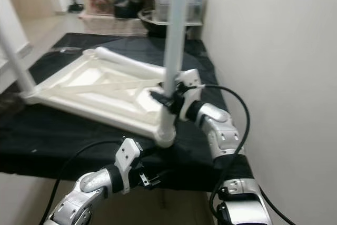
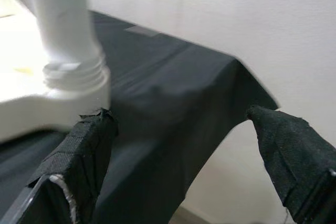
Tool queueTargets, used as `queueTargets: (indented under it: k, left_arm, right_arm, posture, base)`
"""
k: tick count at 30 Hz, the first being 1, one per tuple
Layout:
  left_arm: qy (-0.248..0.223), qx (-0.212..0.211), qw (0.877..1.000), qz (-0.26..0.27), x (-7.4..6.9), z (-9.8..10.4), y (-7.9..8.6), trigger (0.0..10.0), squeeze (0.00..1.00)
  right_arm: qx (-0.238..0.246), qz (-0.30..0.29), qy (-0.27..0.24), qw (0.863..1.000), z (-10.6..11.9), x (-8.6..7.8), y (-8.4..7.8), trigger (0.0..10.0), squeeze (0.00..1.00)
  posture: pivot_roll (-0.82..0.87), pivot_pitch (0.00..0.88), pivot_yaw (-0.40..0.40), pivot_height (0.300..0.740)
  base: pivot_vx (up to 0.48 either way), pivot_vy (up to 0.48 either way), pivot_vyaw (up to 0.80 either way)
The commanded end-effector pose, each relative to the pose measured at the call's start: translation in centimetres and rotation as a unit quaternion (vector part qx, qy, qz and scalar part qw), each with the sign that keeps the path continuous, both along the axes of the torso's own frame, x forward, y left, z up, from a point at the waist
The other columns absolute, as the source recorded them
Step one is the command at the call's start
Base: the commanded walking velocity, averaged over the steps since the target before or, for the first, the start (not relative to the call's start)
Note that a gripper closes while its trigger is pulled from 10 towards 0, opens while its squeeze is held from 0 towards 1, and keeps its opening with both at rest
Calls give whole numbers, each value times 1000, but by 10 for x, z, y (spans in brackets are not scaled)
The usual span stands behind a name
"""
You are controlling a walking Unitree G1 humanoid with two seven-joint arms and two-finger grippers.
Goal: Building children table
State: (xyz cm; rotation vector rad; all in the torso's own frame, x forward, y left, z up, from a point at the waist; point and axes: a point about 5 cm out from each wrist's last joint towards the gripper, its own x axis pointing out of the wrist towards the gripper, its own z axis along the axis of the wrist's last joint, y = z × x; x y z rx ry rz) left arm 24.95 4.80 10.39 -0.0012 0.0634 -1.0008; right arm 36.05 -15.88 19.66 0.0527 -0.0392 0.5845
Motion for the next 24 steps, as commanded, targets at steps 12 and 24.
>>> queueTargets:
  k: [12,24]
  left_arm:
    - [3,6,1000,-1,1,-4,2,10000,0]
    - [2,8,1000,-1,0,-6,2,10000,0]
  right_arm:
    - [72,-582,88,806,-38,-40,-53,0,0]
    - [114,-394,-44,911,-13,-24,-24,10000,0]
  posture:
    - [180,0,-57,740]
    - [177,0,-51,740]
  base:
    - [0,0,0]
    - [0,0,0]
